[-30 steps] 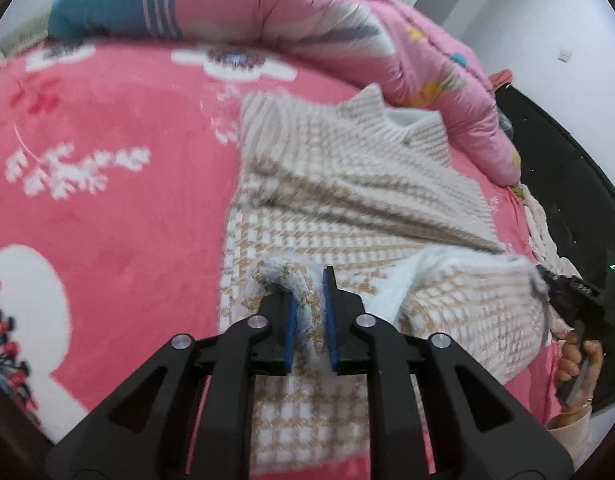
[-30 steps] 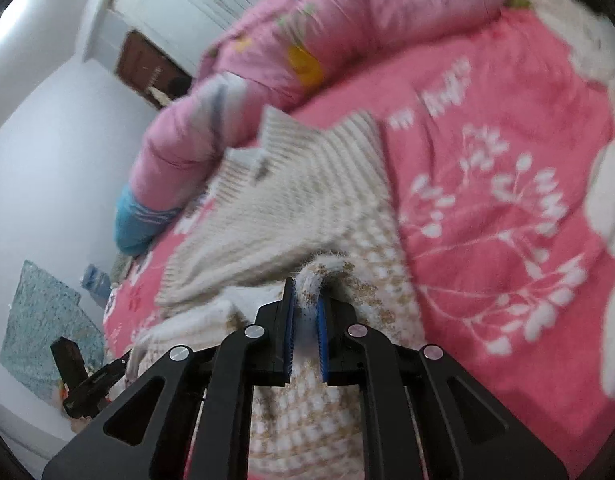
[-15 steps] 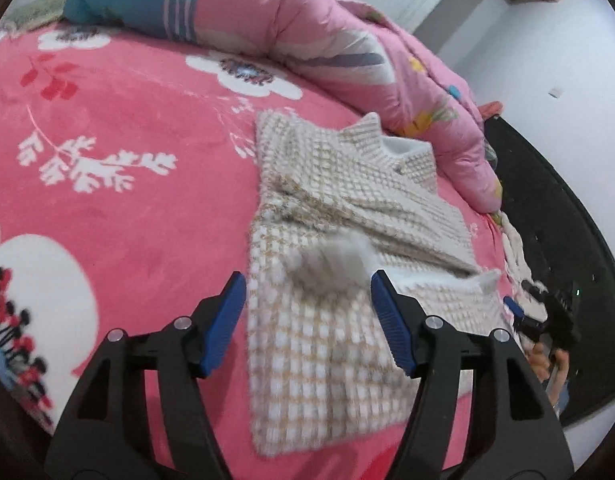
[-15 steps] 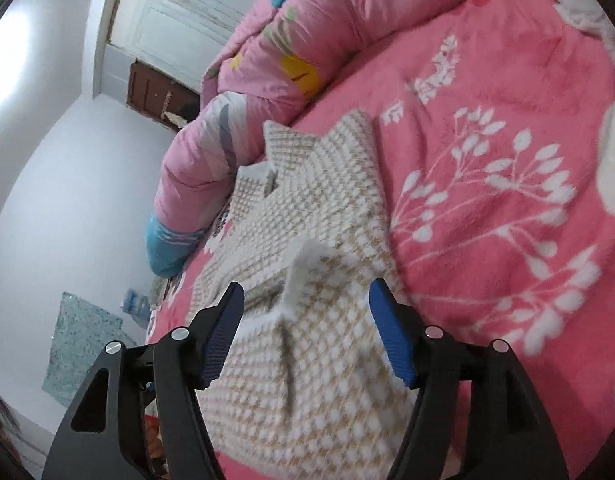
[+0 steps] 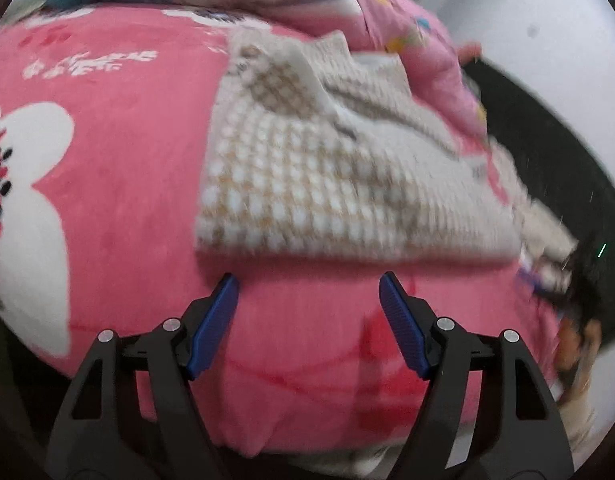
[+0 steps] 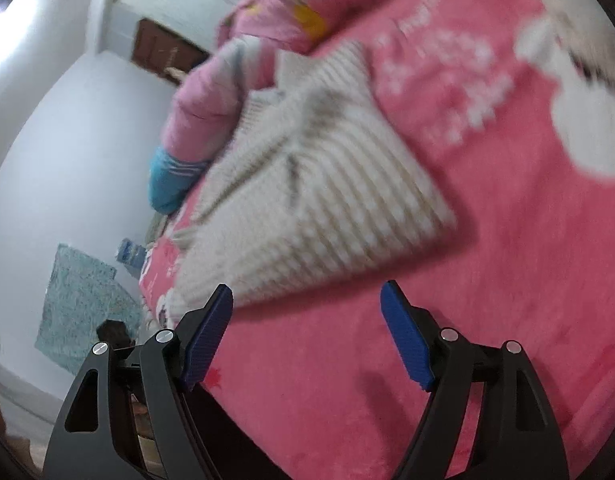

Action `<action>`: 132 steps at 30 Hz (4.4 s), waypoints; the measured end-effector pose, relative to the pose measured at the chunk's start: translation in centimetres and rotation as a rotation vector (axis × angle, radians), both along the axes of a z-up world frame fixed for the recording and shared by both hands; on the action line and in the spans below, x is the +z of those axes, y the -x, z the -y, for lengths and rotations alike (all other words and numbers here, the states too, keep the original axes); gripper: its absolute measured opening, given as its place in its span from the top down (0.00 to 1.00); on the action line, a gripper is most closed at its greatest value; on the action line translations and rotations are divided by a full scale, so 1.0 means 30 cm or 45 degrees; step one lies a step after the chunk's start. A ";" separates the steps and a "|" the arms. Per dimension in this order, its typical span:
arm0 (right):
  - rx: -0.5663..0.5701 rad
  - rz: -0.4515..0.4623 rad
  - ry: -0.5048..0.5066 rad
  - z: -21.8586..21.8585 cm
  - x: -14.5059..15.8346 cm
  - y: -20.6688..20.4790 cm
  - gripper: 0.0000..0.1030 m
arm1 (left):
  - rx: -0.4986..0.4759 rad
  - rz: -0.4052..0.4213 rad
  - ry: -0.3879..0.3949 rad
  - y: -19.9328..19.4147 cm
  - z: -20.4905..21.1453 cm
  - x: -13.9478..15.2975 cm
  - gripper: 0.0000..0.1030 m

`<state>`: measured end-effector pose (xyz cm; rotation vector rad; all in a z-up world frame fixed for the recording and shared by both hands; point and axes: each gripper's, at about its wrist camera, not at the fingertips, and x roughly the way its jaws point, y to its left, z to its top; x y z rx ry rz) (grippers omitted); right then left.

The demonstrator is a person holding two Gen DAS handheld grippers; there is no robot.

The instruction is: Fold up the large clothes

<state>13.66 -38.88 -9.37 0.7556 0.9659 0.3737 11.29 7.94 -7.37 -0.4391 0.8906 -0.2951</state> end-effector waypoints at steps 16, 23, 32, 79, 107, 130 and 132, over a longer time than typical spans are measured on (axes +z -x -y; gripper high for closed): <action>-0.253 0.100 0.059 0.022 0.048 -0.178 0.82 | 0.246 0.140 -0.238 -0.141 0.026 0.061 0.84; -0.207 0.300 0.156 0.014 0.287 -0.039 0.90 | 0.217 0.255 -0.267 -0.023 0.019 0.250 0.88; -0.060 0.013 0.087 0.101 0.142 0.174 0.80 | 0.118 0.041 -0.121 0.260 -0.075 0.148 0.73; 0.384 0.081 0.725 -0.452 0.087 -0.065 0.27 | -0.143 0.106 -0.273 0.035 0.282 0.058 0.44; 0.304 0.177 0.749 -0.435 0.180 -0.019 0.71 | -0.068 0.196 -0.345 0.053 0.282 0.137 0.96; 0.185 0.440 0.856 -0.467 0.293 -0.012 0.93 | -0.010 0.375 -0.367 0.102 0.268 0.235 0.96; 0.185 0.459 0.885 -0.486 0.293 -0.055 0.93 | 0.000 0.401 -0.417 0.073 0.274 0.246 0.96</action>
